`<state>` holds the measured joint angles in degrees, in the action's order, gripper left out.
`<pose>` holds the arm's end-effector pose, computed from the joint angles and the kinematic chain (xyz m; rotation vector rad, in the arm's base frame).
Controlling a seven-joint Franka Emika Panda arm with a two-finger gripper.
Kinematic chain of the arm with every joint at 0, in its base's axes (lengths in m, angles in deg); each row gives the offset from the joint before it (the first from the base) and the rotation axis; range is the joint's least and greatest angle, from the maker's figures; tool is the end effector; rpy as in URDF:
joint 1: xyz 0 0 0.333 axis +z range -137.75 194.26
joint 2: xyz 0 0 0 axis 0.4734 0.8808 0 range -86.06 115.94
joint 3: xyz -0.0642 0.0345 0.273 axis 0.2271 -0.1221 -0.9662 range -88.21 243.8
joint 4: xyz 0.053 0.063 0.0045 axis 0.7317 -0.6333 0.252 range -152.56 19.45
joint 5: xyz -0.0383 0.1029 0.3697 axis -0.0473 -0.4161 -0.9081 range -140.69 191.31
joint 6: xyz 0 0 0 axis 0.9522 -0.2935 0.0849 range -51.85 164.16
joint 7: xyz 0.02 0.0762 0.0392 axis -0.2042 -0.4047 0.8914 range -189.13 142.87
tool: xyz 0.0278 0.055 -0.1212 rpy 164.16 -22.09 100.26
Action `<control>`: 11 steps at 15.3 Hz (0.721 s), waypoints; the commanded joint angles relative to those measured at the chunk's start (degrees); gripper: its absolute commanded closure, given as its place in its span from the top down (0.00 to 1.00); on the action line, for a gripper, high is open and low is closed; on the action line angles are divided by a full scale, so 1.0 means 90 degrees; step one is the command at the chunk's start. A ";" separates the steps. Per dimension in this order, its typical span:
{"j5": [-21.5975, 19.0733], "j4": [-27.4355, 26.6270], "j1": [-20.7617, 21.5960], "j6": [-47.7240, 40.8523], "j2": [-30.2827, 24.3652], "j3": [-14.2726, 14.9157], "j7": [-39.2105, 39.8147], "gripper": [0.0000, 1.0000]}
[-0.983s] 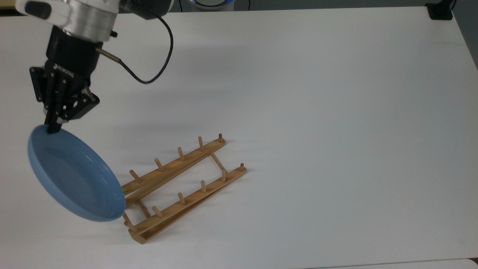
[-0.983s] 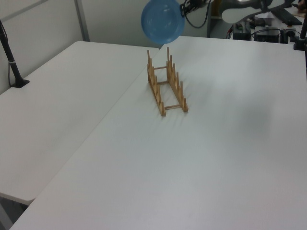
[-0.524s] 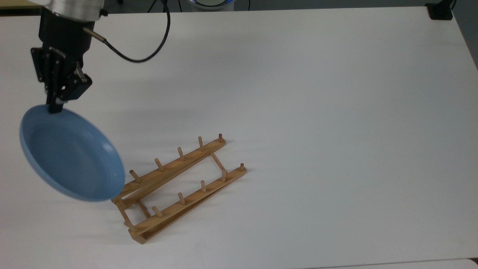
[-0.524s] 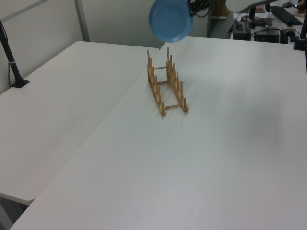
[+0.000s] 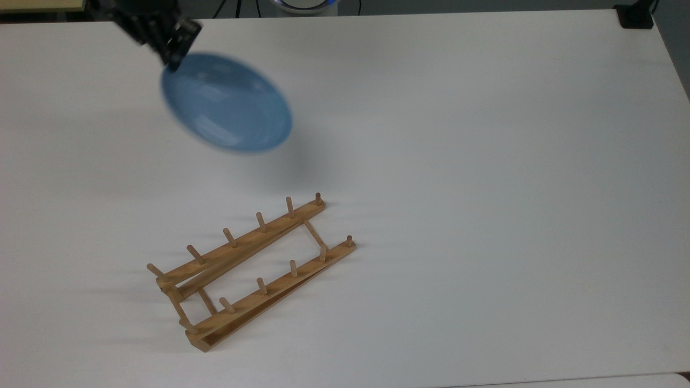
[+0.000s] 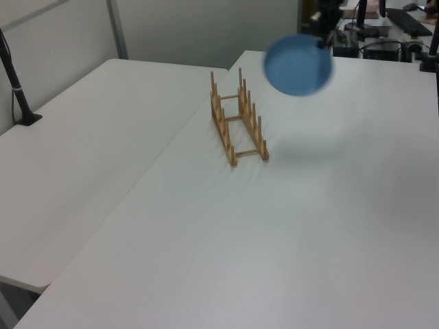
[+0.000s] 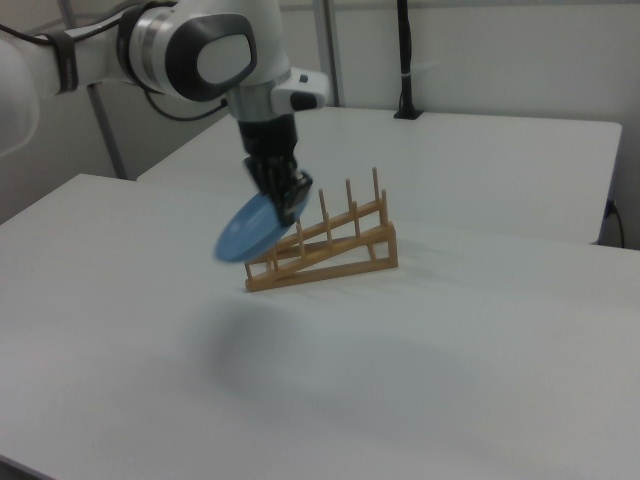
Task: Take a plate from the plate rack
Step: 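Carry the plate away from the rack and lower it flat onto the table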
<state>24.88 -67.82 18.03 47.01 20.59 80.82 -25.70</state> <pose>0.5688 -0.1320 0.5083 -3.1107 0.4332 -0.0262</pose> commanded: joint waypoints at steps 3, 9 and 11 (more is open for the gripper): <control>-0.0138 -0.0503 -0.0045 -0.1479 -0.0081 0.0006 0.2870 0.00; -0.0128 -0.1343 -0.0046 -0.0261 0.0328 -0.0013 0.3478 0.00; -0.0148 -0.1519 -0.0056 0.0239 0.0562 -0.0013 0.3488 0.00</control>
<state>24.80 -77.70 17.92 42.75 24.38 80.79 3.76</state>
